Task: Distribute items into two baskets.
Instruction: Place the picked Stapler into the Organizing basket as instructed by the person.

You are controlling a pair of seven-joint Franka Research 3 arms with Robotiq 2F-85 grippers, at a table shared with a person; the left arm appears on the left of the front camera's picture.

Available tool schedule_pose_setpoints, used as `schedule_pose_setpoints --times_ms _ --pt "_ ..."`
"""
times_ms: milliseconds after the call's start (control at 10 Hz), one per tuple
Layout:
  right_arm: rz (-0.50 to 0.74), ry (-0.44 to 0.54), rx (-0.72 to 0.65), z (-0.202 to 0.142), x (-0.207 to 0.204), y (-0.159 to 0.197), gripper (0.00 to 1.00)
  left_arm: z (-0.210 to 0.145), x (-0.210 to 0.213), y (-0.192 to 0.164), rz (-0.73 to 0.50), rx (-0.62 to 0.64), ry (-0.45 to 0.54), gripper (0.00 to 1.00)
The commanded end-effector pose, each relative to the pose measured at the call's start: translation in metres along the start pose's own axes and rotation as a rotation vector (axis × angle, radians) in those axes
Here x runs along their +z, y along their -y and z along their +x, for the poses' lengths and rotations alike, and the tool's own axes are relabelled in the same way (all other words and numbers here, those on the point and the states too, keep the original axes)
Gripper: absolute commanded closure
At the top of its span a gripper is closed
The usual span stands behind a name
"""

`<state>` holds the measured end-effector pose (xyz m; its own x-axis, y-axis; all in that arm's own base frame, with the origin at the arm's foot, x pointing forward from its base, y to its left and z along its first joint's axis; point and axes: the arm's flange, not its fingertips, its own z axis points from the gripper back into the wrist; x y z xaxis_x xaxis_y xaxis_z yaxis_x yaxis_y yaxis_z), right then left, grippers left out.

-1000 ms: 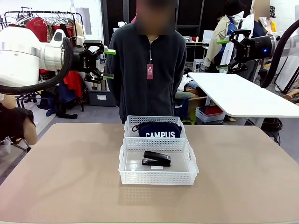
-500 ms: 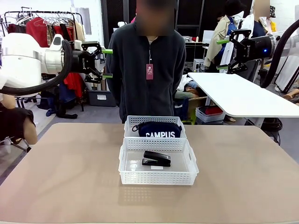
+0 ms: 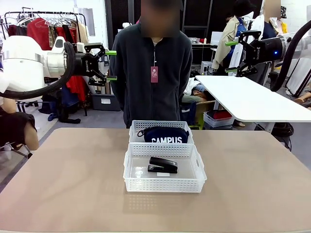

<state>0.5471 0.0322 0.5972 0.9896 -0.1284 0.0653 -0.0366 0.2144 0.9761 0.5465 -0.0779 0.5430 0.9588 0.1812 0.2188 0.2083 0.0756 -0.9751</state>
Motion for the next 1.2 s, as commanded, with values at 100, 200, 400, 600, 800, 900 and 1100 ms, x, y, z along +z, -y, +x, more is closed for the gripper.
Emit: schedule_pose_setpoints --times_ms 100,200,400,600,800,900,1100 --pt "0.004 -0.004 -0.005 -0.0019 0.0002 -0.0025 0.00 -0.0005 -0.0001 0.0002 -0.004 0.001 -0.005 0.00" --pt "0.004 -0.004 -0.005 -0.0019 0.0002 -0.0025 0.00 -0.0005 -0.0001 0.0002 -0.004 0.001 -0.005 0.00" --pt "0.004 -0.004 -0.005 -0.0019 0.0002 -0.0025 0.00 -0.0005 -0.0001 0.0002 -0.004 0.001 -0.005 0.00" --pt "0.004 -0.004 -0.005 -0.0019 0.0002 -0.0025 0.00 -0.0005 -0.0001 0.0002 -0.004 0.001 -0.005 0.00" --pt "0.004 -0.004 -0.005 -0.0019 0.0002 -0.0025 0.00 -0.0005 -0.0001 0.0002 -0.004 0.001 -0.005 0.00" --pt "0.004 -0.004 -0.005 -0.0019 0.0002 -0.0025 0.00 -0.0005 -0.0001 0.0002 -0.004 0.001 -0.005 0.00" --pt "0.004 -0.004 -0.005 -0.0019 0.0002 -0.0025 0.00 -0.0005 -0.0001 0.0002 -0.004 0.001 -0.005 0.00"
